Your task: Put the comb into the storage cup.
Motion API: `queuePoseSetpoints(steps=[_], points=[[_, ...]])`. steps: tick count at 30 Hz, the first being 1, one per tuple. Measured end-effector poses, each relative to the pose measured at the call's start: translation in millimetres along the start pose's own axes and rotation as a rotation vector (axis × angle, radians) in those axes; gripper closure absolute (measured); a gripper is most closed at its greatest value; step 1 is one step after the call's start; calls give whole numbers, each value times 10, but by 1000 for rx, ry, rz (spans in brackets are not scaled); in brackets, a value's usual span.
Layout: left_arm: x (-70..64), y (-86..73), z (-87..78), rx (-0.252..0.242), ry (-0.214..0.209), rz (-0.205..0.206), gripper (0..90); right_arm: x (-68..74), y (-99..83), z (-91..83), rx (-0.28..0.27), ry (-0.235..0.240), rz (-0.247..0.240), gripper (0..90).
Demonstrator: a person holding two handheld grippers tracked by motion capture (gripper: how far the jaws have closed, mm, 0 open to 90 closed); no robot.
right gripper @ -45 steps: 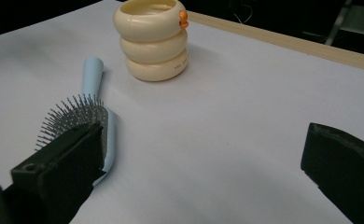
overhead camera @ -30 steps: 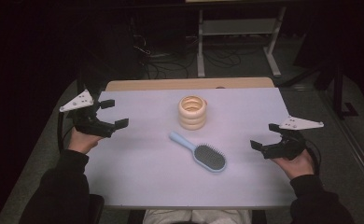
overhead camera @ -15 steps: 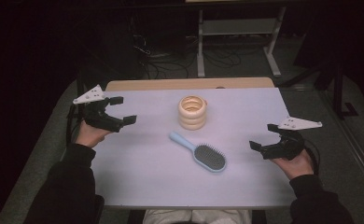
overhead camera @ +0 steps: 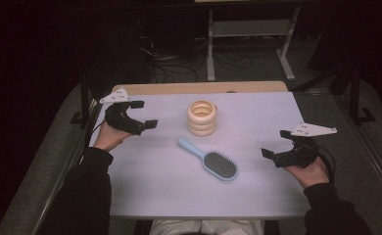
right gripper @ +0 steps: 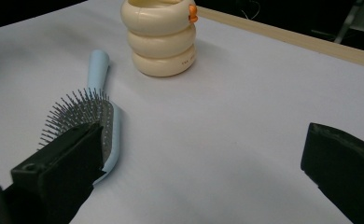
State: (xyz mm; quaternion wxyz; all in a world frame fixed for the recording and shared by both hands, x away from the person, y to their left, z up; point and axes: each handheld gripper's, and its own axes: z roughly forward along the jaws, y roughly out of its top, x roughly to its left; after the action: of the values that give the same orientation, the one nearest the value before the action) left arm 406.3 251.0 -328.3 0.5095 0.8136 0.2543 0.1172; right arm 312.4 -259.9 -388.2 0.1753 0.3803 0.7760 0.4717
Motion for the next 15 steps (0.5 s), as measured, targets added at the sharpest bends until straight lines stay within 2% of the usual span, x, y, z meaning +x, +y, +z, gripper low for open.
queuePoseSetpoints(steps=[7,15], points=[[-50,0,209,44,-28,17,0,5,-3,14,10,1,-11,0],[-73,-32,383,55,-45,8,0,15,-3,18,13,2,-14,0]])
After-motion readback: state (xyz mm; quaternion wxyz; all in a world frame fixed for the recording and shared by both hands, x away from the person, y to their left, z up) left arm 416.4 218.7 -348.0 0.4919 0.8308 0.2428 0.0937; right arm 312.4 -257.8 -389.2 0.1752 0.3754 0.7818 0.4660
